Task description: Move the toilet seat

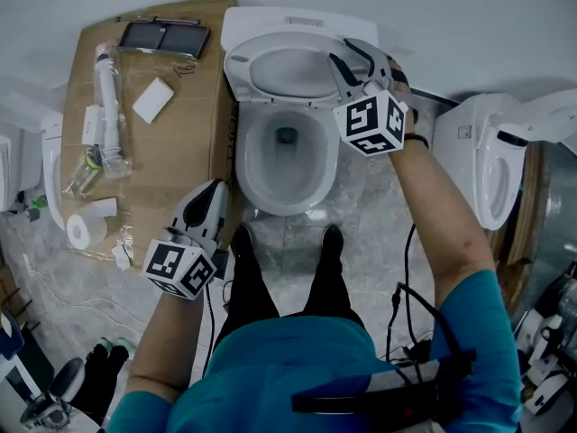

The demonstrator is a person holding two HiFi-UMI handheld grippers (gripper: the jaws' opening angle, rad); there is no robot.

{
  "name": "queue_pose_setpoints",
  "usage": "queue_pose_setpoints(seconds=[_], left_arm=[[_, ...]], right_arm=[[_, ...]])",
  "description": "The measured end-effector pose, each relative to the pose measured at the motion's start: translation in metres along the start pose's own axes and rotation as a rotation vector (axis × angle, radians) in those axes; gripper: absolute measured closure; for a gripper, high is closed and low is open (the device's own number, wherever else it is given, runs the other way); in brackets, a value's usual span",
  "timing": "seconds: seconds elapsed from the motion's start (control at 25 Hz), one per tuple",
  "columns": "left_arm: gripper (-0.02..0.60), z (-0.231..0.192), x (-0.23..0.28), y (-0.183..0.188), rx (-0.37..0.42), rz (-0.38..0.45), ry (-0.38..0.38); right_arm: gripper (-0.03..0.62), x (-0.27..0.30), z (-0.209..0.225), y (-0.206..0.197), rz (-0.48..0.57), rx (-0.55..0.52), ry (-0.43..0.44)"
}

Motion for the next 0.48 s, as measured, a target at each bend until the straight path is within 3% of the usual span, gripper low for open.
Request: queue_pose_setpoints(seconds=[0.28, 0.48], left_arm=[[0.595, 0.020, -0.016, 0.028, 0.013, 0.046, -0.016], [0.595, 0.038, -0.036, 0.046, 0.035, 0.072, -0.045]], right_arm=[[0.454, -0.058, -0.007, 0.018, 0.060, 0.152, 0.080], [0.494, -0.115, -0.021, 0.028, 0.102, 0.301, 0.172]])
Point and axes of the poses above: the fingertips, and each gripper's own axes: x forward along the fingers, z to its right, y out of its top, the point moved 2 cm from there along -x, backward along the fingers, and after that the axes turned 3 degrees about y, right-handed, at the moved point
